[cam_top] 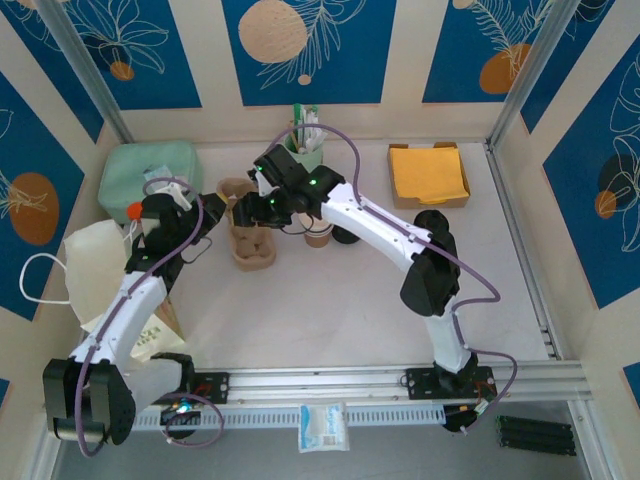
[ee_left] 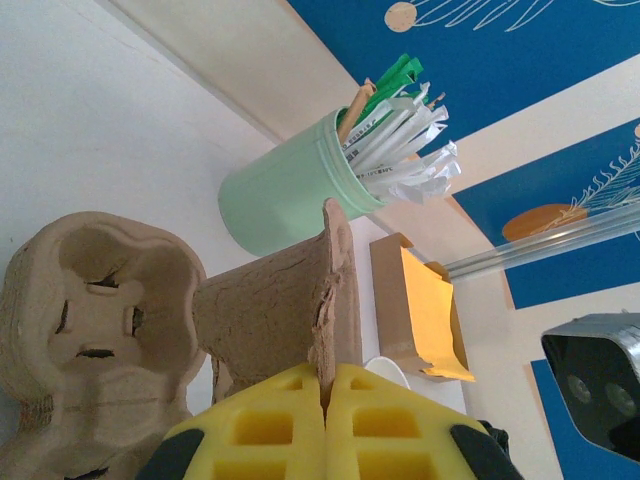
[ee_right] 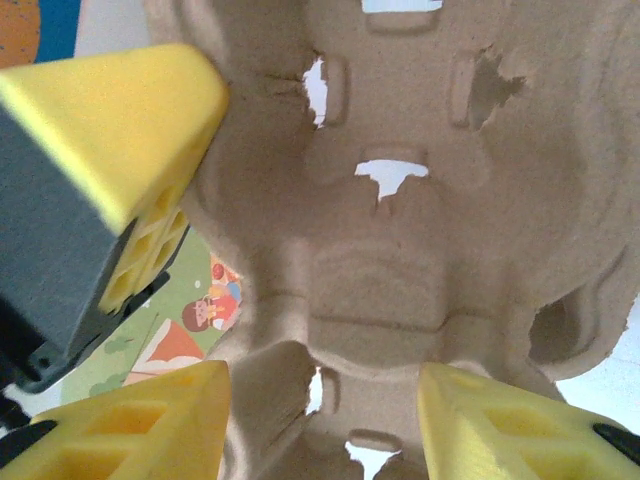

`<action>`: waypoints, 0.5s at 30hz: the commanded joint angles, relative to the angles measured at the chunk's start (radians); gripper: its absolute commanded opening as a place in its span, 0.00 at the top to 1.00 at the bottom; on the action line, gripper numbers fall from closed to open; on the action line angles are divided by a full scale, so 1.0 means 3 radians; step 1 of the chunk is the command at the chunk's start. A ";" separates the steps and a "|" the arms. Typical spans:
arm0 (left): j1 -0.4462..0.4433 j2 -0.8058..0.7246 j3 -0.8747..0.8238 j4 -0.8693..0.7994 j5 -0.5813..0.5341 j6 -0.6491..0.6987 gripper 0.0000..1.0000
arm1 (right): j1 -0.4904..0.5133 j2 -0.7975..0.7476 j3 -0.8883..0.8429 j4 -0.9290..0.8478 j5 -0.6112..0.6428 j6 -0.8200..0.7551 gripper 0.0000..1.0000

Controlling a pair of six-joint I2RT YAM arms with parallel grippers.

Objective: Pack the takeout coffee

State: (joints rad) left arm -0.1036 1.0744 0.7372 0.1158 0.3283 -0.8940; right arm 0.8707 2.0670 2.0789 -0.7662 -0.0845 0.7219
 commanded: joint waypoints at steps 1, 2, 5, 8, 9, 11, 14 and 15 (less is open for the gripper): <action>-0.0043 -0.0069 -0.0034 0.0074 -0.0057 -0.0048 1.00 | 0.0007 0.0093 0.0140 -0.0147 0.0086 -0.0079 0.47; -0.0045 -0.0065 -0.0029 0.0074 -0.0057 -0.0052 1.00 | 0.0006 0.0108 0.0157 -0.0165 0.0100 -0.0085 0.47; -0.0054 -0.0063 -0.0026 0.0075 -0.0066 -0.0056 1.00 | 0.0002 0.0145 0.0197 -0.0202 0.0147 -0.0104 0.47; -0.0059 -0.0059 -0.0018 0.0077 -0.0072 -0.0054 1.00 | 0.0006 0.0156 0.0212 -0.0221 0.0188 -0.0110 0.47; -0.0054 -0.0055 -0.0018 0.0077 -0.0077 -0.0057 1.00 | 0.0007 0.0156 0.0211 -0.0229 0.0206 -0.0116 0.47; -0.0064 -0.0054 -0.0013 0.0079 -0.0077 -0.0057 1.00 | 0.0008 0.0159 0.0206 -0.0223 0.0228 -0.0118 0.47; -0.0065 -0.0048 -0.0013 0.0090 -0.0081 -0.0057 1.00 | 0.0007 0.0185 0.0223 -0.0207 0.0205 -0.0111 0.47; -0.0069 -0.0040 -0.0017 0.0090 -0.0082 -0.0057 1.00 | 0.0004 0.0204 0.0242 -0.0200 0.0191 -0.0108 0.47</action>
State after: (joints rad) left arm -0.1146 1.0744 0.7372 0.1158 0.3122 -0.8944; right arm 0.8707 2.0987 2.1082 -0.8059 -0.0326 0.7055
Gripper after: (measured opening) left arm 0.059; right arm 0.529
